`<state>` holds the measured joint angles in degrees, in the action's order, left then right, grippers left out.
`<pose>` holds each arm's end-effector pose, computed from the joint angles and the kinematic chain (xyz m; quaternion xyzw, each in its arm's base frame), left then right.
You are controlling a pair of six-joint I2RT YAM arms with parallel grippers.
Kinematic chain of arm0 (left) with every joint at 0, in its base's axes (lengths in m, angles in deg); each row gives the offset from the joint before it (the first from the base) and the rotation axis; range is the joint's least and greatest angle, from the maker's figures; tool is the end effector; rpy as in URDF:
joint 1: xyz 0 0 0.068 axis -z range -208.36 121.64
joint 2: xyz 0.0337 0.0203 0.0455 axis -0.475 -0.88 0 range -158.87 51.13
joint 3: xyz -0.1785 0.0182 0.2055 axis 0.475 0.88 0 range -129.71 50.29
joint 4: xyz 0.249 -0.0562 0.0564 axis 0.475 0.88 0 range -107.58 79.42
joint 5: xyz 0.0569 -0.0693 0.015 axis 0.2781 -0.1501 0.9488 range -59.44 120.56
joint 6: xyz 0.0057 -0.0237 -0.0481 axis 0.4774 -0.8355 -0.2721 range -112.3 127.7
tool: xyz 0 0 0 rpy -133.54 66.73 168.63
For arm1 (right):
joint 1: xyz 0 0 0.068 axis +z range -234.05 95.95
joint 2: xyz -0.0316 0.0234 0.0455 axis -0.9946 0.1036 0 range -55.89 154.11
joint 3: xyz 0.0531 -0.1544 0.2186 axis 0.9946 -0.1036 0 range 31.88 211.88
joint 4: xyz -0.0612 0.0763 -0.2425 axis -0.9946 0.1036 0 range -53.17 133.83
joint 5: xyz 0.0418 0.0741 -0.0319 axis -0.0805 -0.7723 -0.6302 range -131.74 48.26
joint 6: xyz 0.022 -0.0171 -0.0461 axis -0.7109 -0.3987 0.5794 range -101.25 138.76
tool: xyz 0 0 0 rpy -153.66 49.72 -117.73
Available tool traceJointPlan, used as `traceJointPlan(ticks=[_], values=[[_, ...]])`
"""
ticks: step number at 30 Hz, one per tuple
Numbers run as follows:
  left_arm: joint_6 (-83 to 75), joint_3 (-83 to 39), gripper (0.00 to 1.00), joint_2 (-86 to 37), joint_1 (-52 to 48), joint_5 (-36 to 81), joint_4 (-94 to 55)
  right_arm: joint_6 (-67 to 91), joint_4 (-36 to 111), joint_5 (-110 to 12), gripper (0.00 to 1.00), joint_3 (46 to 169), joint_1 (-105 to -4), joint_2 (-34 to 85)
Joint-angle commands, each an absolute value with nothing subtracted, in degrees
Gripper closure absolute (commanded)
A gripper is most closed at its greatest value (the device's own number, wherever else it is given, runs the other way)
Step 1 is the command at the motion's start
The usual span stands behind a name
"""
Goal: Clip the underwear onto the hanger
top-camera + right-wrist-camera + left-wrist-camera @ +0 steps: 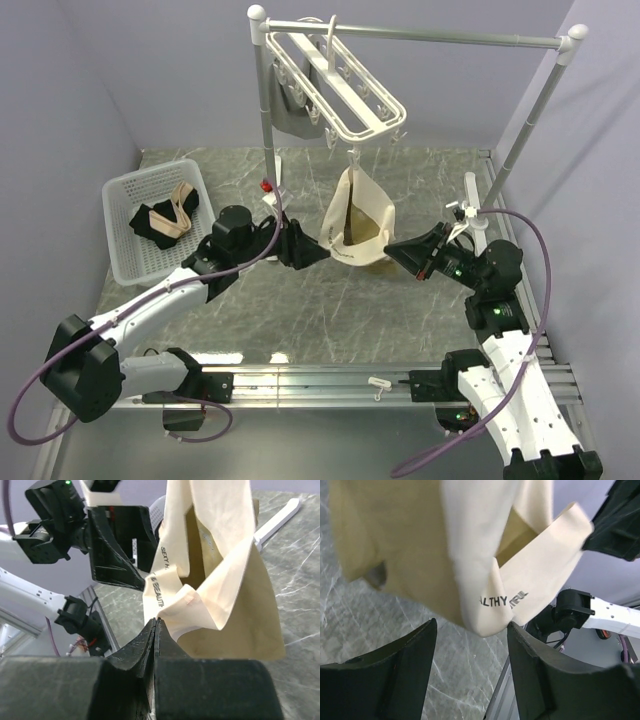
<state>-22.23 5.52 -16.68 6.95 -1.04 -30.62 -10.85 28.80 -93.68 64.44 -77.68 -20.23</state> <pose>0.2110 -0.1724 0.2991 0.2094 0.7281 -0.5091 0.4085 0.1449 0.0443 0.3224 -0.1937 0.6603 0.4862 0.5387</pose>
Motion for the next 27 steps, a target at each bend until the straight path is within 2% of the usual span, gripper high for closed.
traceJointPlan(ticks=[1, 7, 10, 16, 21, 27], values=[[-23.5, 6.9, 0.36, -15.1, 7.2, 0.5, -33.7, -5.5, 30.7, -94.9, 1.0, 67.7, -77.9, -22.0], [-22.8, 1.0, 0.43, -22.9, 7.4, 3.8, -38.0, 1.7, 33.8, -96.8, 1.0, 68.2, -77.6, -22.7], [-23.3, -3.9, 0.5, -28.5, 8.2, 3.3, -39.6, 4.6, 35.0, -96.9, 1.0, 68.8, -77.1, -21.6], [-27.0, -6.3, 0.56, -33.7, 10.4, -0.1, -44.8, 6.9, 33.8, -96.9, 1.0, 69.4, -76.5, -18.5], [-34.8, -5.8, 0.62, -37.3, 12.5, -2.8, -53.5, 9.6, 33.5, -96.0, 1.0, 68.8, -71.6, -14.3], [-36.7, -8.7, 0.7, -41.2, 14.2, -3.5, -55.6, 13.4, 32.2, -93.0, 1.0, 68.6, -65.1, -10.3]])
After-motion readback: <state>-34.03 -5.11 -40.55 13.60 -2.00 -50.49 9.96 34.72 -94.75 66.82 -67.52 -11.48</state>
